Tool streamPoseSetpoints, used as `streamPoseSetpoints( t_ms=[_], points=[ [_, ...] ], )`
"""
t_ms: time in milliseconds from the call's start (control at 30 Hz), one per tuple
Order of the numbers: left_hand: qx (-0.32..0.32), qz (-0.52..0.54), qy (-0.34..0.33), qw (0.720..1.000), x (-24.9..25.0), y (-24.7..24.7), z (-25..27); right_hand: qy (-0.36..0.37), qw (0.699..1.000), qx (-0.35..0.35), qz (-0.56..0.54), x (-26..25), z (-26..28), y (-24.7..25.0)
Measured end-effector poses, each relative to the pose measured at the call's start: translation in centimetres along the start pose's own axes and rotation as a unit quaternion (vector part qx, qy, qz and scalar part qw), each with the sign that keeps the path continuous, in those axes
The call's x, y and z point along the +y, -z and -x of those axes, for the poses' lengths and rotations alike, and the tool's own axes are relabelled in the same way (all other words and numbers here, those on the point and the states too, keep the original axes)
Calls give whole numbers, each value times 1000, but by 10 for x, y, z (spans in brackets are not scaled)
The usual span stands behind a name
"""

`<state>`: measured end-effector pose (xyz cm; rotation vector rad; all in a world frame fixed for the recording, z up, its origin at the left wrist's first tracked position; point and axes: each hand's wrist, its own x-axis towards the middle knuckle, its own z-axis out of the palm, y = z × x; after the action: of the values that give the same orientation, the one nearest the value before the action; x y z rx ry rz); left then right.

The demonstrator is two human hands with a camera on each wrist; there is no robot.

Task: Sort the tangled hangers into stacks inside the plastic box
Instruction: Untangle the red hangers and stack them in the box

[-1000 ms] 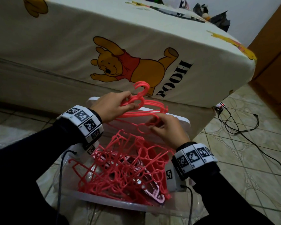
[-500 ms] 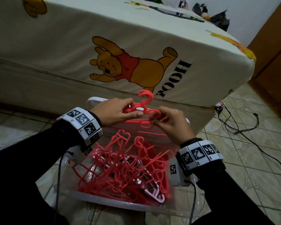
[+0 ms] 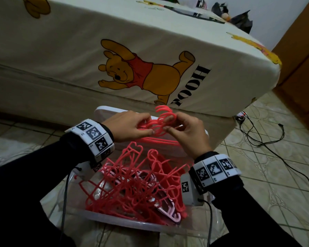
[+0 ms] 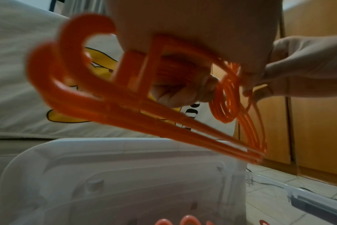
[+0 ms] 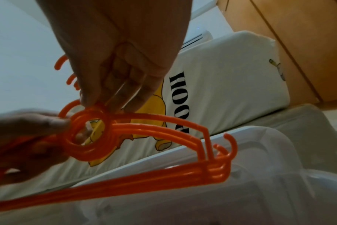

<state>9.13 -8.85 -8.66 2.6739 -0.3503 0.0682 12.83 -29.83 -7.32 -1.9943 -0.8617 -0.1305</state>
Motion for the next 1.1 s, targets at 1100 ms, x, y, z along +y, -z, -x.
streamPoseSetpoints(
  t_ms=[1100],
  points=[
    [99,-150,45,983,-15,5,-2,-186,858,-324,353,88,49,-87]
  ],
)
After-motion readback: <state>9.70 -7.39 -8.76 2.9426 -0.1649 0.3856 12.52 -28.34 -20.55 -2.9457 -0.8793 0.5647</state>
